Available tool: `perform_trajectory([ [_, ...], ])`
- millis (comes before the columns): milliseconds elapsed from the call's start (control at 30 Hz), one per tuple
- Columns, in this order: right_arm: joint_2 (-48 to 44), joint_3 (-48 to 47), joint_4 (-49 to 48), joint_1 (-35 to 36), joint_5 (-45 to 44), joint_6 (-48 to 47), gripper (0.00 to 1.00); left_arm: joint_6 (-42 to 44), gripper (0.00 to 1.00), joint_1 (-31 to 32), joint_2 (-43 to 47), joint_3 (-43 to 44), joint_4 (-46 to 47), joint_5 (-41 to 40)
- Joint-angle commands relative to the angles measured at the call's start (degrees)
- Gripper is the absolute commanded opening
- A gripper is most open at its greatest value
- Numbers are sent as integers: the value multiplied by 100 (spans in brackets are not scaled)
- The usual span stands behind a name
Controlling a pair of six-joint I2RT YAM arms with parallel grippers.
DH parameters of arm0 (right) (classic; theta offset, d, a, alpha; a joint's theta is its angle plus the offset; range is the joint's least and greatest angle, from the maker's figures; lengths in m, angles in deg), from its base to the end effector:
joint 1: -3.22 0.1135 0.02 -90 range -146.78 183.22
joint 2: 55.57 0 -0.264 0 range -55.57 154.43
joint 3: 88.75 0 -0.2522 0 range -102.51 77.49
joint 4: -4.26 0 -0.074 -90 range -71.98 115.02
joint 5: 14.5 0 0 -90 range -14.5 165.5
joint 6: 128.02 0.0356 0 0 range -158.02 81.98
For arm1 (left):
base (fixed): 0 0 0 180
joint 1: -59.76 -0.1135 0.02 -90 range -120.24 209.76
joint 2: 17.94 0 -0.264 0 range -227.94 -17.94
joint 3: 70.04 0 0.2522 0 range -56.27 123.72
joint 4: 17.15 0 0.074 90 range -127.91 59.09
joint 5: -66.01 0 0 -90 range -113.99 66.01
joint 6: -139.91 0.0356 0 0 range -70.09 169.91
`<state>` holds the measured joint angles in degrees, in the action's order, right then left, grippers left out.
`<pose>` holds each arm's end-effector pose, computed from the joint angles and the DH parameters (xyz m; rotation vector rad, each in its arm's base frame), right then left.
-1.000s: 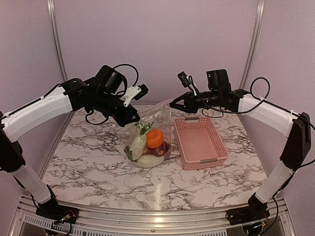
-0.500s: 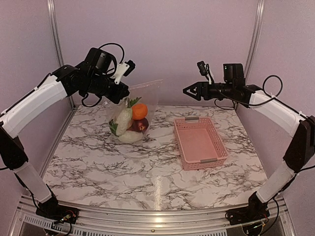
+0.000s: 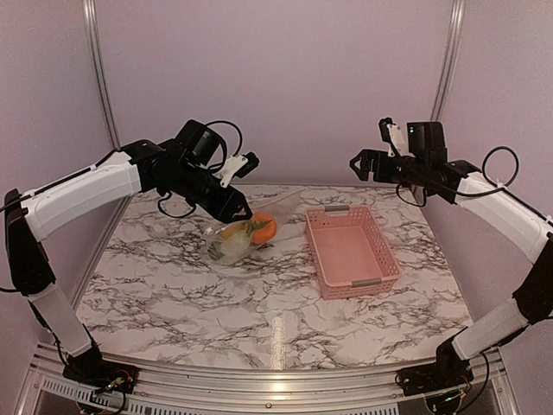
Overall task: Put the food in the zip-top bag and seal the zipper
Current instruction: Place the zipper food storage bag at the center of the board, then reset both arms
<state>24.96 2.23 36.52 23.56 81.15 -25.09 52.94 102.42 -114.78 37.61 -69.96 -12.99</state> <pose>0.3046 0.1167 0.3670 -0.1948 2.0051 0.4712 0.2749 -0.2626 0.3500 1.0070 2.1302 -0.5685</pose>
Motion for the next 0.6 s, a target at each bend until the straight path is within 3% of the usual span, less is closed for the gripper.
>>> perform_trajectory([
  [0,-139,-178,427,-37,-728,226,98,-526,95,6,396,44,23,213],
  [233,-508,-399,501,-35,-1000,377,98,-1537,99,-56,1105,160,62,-697],
  [300,-656,-372,412,-34,-1051,342,99,-1834,99,-73,1337,133,47,-1315],
  [400,-801,-367,380,-32,-1151,333,98,-1865,99,-73,1663,-99,189,-1991],
  [567,-884,-284,437,-36,-1206,367,99,-1767,99,-73,2150,-835,970,-2403],
])
